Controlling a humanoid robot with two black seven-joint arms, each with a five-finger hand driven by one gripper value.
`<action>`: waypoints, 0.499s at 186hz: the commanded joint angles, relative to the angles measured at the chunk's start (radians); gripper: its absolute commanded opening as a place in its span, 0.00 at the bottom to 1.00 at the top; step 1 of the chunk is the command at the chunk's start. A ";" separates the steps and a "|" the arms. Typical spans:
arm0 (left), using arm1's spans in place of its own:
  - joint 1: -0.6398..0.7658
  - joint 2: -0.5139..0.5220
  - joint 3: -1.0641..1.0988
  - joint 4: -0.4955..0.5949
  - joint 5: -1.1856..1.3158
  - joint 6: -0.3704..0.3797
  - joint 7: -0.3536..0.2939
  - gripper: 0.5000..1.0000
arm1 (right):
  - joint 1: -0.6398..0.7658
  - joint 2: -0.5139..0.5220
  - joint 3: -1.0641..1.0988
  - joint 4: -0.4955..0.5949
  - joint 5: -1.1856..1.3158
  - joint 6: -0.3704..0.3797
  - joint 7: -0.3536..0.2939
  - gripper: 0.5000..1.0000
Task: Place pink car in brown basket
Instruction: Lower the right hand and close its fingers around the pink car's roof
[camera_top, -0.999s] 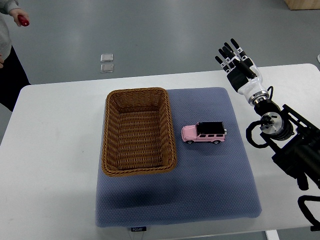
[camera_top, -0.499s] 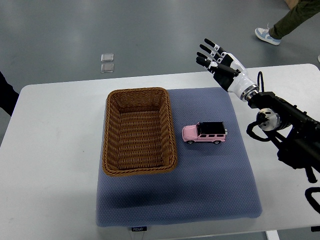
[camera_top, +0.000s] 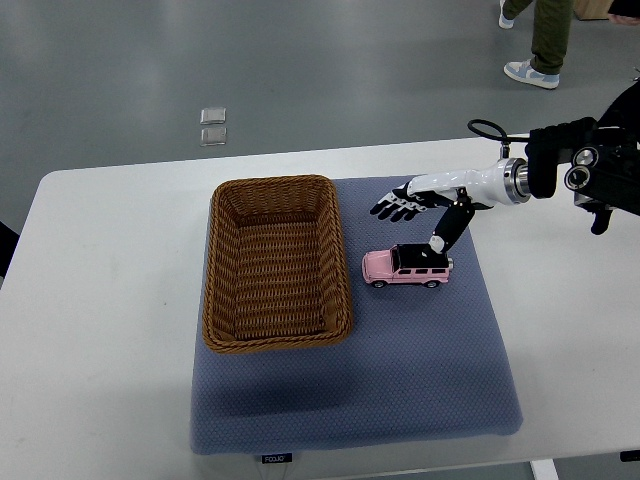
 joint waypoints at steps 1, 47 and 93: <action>0.000 0.000 0.000 0.001 0.000 -0.001 0.000 1.00 | -0.005 -0.001 -0.015 0.011 -0.001 -0.012 -0.028 0.83; 0.000 0.000 0.001 0.001 0.000 -0.001 0.000 1.00 | -0.043 0.008 -0.021 0.010 -0.049 -0.086 -0.031 0.83; 0.000 0.000 0.001 0.001 0.000 -0.001 0.000 1.00 | -0.097 0.006 -0.021 -0.001 -0.106 -0.124 -0.030 0.83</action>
